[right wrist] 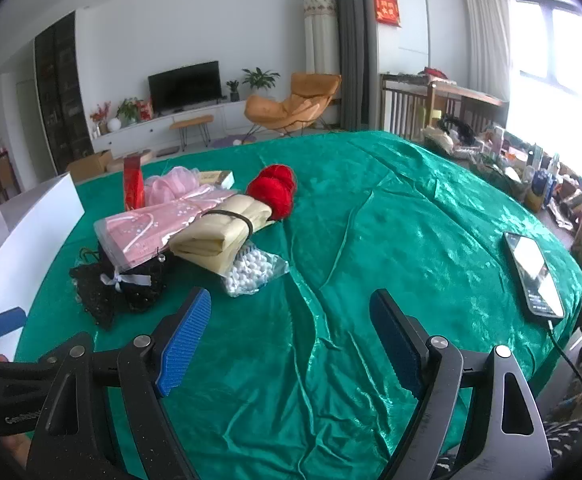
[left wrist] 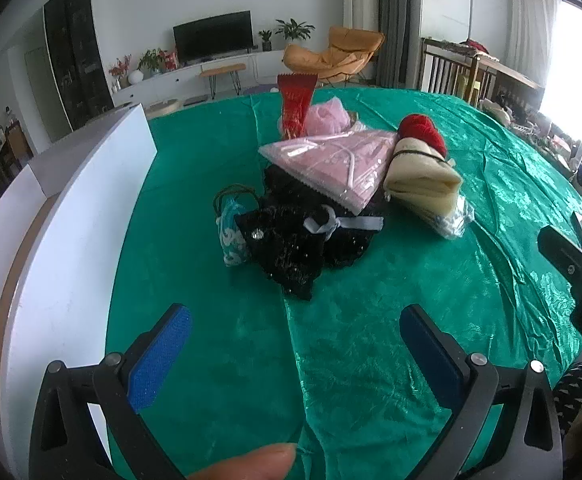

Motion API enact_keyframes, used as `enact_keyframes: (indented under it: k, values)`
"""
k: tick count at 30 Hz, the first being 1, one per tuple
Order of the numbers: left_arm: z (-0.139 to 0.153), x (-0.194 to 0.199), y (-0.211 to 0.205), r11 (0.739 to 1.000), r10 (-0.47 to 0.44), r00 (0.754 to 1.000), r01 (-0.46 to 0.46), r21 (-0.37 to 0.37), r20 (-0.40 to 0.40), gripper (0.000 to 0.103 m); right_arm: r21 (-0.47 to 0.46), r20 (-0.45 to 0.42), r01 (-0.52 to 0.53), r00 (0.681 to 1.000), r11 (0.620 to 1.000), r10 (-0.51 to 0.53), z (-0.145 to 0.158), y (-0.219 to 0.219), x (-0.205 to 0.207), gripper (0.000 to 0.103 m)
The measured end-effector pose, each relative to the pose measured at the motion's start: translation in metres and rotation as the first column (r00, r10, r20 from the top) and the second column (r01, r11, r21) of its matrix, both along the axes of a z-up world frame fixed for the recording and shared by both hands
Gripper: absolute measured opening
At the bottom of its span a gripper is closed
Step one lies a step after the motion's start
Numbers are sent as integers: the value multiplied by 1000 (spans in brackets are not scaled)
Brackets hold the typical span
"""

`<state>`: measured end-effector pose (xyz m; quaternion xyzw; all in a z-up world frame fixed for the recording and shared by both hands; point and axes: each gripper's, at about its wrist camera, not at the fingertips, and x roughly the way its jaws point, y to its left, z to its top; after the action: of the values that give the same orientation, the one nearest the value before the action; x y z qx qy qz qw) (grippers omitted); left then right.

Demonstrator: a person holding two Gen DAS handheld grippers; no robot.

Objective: Organize soft objects

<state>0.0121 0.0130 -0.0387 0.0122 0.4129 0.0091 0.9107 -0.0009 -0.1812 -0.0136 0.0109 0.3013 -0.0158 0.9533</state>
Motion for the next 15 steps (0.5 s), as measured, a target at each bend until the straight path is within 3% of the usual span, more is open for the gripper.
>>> enact_keyframes:
  k: [15]
  values:
    - [-25,6,14,999,36,995,-40,-36,-97,103,8,-8,-5,1000,1000,5,-4,-1,1,84]
